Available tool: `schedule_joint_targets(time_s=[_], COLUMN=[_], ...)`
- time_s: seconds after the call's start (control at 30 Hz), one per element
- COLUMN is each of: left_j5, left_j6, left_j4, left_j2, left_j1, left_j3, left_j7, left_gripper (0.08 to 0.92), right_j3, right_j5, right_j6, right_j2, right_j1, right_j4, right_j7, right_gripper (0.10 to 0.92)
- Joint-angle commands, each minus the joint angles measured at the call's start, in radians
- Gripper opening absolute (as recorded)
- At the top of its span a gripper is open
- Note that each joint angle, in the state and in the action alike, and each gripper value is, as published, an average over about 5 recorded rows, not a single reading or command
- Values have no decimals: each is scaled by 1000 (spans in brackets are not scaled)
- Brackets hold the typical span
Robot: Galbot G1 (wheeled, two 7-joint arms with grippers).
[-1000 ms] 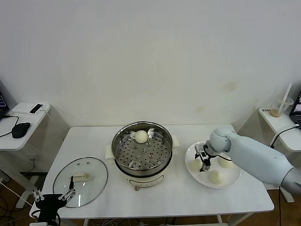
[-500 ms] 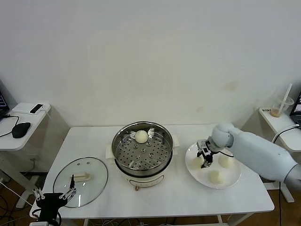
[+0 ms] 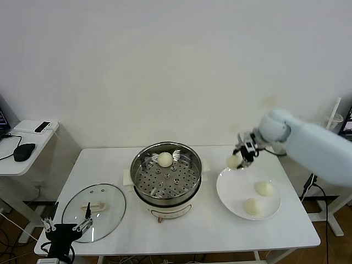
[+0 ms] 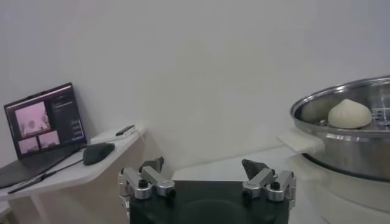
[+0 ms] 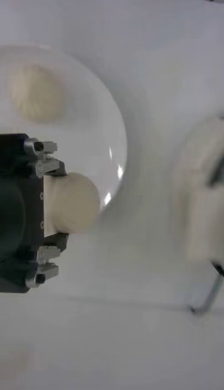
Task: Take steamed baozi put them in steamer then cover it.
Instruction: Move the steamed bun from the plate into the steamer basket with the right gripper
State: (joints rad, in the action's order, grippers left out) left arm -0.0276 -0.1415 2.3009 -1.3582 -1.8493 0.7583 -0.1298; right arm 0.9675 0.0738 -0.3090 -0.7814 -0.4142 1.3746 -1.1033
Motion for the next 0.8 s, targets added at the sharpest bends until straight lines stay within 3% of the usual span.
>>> schedule_joint_targets(time_s=[0.03, 0.33, 0.8], left_j5=[0, -6, -4], left_j6=[1, 2, 0], left_j4=[-1, -5, -2], left_j2=[0, 0, -10], left_j1=[0, 1, 11], left_j3=[0, 12, 24], left_j7=[0, 0, 1], left_gripper=[823, 823, 823], right_j3=[93, 126, 171], right_j5=[135, 317, 372], right_j6=[-34, -155, -243], right_j2=[-87, -343, -535], right_j1=[-240, -202, 2], right_j4=[34, 38, -105], right_j7=[10, 111, 216], right_gripper=[594, 601, 602])
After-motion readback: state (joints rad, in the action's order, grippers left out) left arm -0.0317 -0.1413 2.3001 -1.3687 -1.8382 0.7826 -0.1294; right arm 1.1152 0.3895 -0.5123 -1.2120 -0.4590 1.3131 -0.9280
